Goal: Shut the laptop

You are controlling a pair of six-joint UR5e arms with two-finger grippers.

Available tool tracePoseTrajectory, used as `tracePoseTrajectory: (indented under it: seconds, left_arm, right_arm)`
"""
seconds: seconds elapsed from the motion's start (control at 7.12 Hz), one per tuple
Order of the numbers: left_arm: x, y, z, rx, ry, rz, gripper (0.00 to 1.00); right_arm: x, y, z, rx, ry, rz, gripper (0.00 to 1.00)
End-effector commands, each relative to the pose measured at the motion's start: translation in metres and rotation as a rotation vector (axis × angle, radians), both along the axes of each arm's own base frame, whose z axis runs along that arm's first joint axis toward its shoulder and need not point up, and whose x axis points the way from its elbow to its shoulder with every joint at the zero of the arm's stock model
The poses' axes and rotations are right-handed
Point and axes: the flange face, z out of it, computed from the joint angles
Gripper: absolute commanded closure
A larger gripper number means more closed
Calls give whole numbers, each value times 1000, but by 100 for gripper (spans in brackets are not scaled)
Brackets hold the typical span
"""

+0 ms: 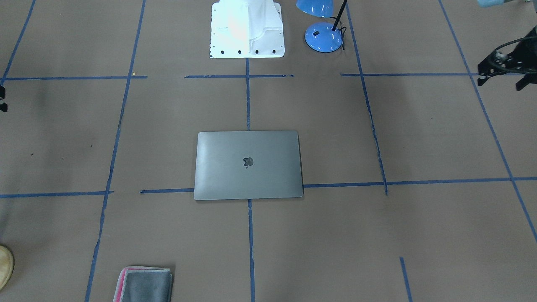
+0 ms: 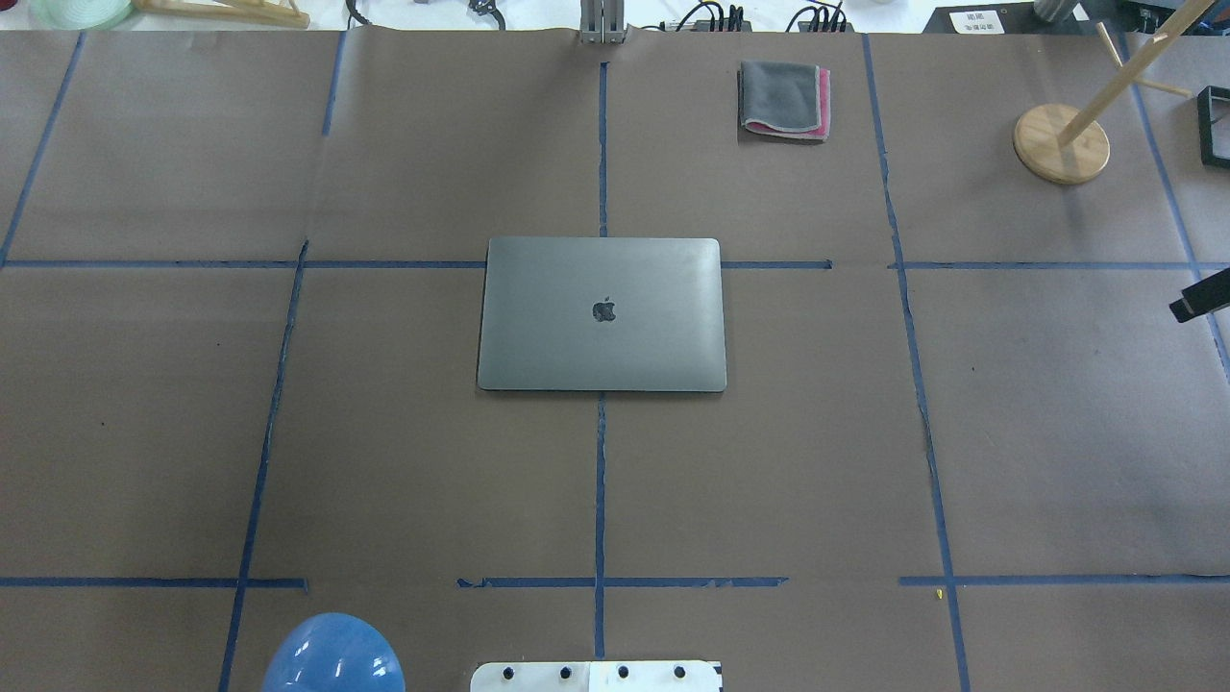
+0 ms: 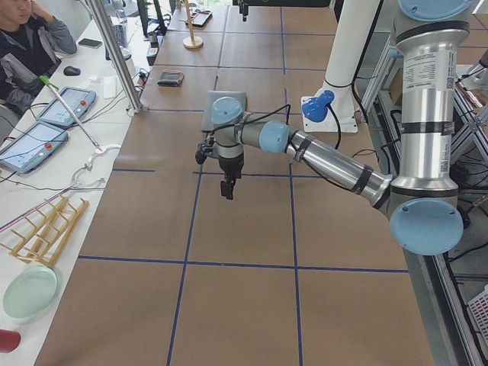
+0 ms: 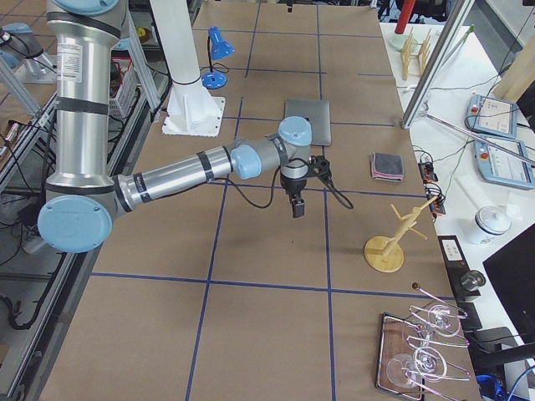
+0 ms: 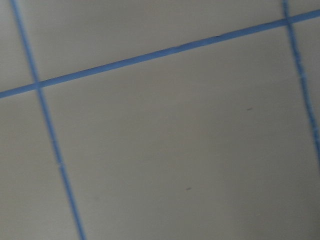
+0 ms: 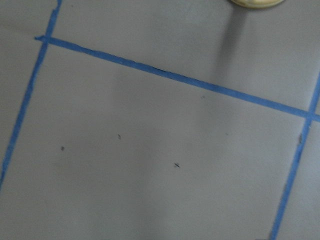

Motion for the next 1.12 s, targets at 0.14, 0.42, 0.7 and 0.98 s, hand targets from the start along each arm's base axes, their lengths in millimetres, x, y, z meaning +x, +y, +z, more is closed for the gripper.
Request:
tracePoseTrajectory:
  seconds: [0.14, 0.42, 0.7, 0.98]
  left_arm:
    - [-106, 58, 127, -120, 26, -48, 0]
    - [-107, 71, 153, -166, 39, -48, 0]
    - [-107, 71, 152, -174, 26, -51, 0]
    - [-105, 65, 153, -176, 30, -54, 0]
  right_arm:
    - [97, 50, 110, -100, -17, 46, 1]
    - [109, 62, 127, -142, -20, 81, 1]
    - [109, 63, 128, -146, -20, 82, 1]
    - [109, 62, 128, -151, -17, 91, 1]
